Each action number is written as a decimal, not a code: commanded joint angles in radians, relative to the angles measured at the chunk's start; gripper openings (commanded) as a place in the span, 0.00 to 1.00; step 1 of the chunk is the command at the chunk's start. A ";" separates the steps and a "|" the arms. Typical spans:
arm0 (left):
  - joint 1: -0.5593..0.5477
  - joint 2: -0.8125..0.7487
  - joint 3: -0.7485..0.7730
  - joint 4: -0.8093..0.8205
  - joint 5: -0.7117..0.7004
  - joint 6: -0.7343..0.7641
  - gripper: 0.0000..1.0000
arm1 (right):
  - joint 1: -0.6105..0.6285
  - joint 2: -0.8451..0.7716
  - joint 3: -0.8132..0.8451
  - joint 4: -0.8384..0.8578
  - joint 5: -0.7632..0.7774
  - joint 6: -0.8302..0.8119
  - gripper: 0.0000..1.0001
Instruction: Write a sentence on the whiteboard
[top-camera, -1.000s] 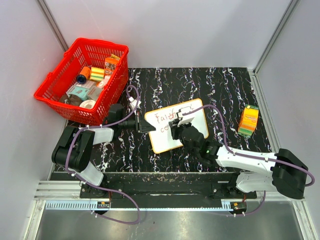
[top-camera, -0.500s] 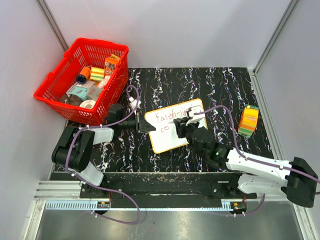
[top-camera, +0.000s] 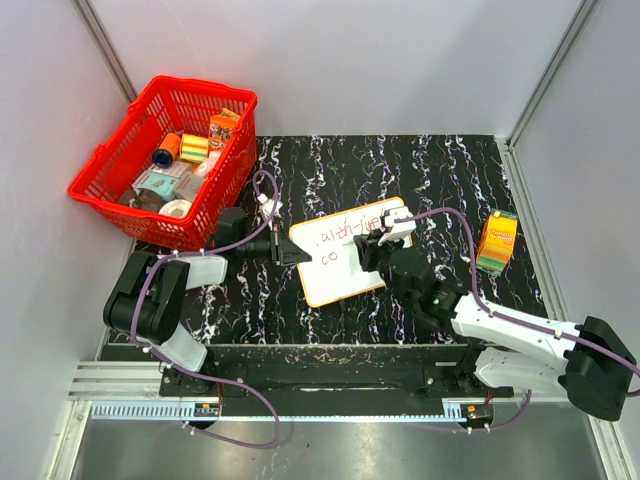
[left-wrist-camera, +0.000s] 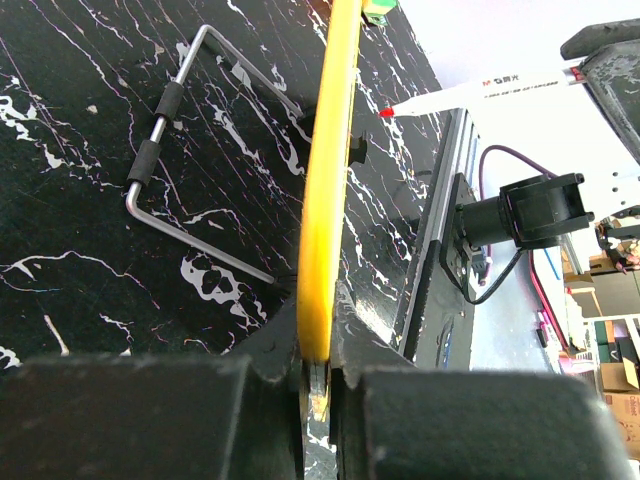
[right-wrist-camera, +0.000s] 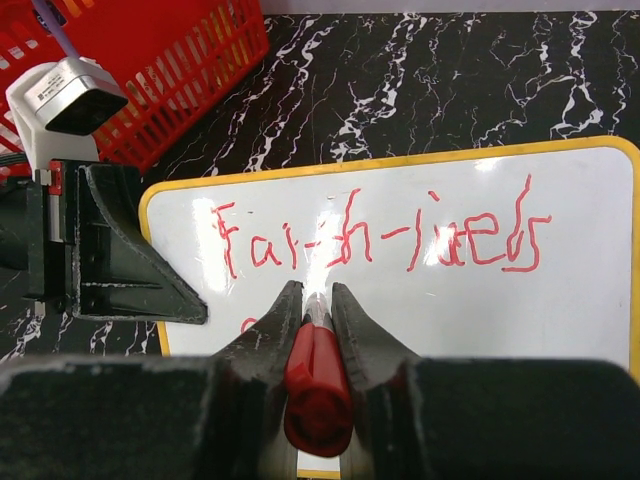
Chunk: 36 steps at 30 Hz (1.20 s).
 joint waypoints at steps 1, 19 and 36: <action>0.005 0.033 0.005 -0.064 -0.114 0.131 0.00 | -0.006 -0.003 0.004 0.045 -0.043 0.013 0.00; 0.005 0.032 0.005 -0.066 -0.111 0.133 0.00 | -0.006 0.071 -0.011 0.060 -0.057 0.053 0.00; 0.005 0.033 0.006 -0.064 -0.109 0.133 0.00 | -0.006 0.037 -0.045 0.005 -0.064 0.071 0.00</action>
